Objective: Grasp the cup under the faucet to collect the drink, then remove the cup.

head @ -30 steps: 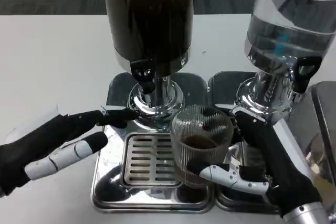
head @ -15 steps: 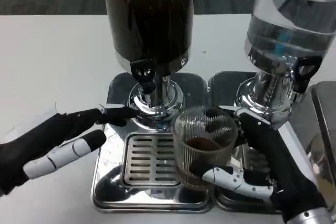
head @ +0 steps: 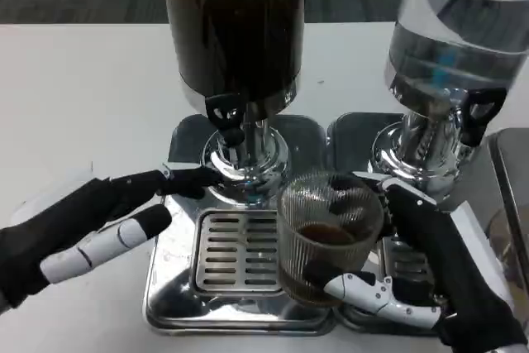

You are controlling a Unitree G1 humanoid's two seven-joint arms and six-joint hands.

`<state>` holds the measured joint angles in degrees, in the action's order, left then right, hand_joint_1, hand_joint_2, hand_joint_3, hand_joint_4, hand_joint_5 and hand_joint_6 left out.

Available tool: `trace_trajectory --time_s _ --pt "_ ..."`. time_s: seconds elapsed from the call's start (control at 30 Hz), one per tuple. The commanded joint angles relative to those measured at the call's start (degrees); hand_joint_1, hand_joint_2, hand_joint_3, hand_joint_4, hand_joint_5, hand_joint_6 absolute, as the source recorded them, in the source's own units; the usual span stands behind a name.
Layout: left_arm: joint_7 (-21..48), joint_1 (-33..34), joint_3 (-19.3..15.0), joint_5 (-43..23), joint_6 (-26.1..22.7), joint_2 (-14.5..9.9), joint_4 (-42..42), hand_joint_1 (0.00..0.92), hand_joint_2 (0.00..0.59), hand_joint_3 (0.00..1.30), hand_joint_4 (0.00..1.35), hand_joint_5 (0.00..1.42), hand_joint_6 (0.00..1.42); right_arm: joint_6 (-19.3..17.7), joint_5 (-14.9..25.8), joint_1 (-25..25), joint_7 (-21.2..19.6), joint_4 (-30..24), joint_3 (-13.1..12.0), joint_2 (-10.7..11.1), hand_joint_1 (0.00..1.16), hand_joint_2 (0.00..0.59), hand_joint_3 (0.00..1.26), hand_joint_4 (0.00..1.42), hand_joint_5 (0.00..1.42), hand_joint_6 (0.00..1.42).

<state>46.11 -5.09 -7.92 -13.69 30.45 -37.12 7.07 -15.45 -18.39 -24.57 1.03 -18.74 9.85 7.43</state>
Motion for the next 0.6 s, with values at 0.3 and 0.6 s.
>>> trace_trajectory --time_s 0.3,0.6 --pt "-0.07 -0.96 -0.55 -1.10 -0.72 0.82 -1.37 0.000 0.178 0.25 0.16 0.20 0.12 -0.41 1.80 -1.48 0.49 -3.43 -0.16 -0.18 0.71 0.238 0.49 0.57 0.65 0.63" --pt "0.08 -1.11 -0.56 -1.22 -0.81 1.30 -1.86 0.000 0.178 0.25 0.16 0.20 0.12 -0.23 2.04 -1.10 0.82 -3.22 -0.75 -0.03 0.71 0.238 0.49 0.57 0.65 0.63"
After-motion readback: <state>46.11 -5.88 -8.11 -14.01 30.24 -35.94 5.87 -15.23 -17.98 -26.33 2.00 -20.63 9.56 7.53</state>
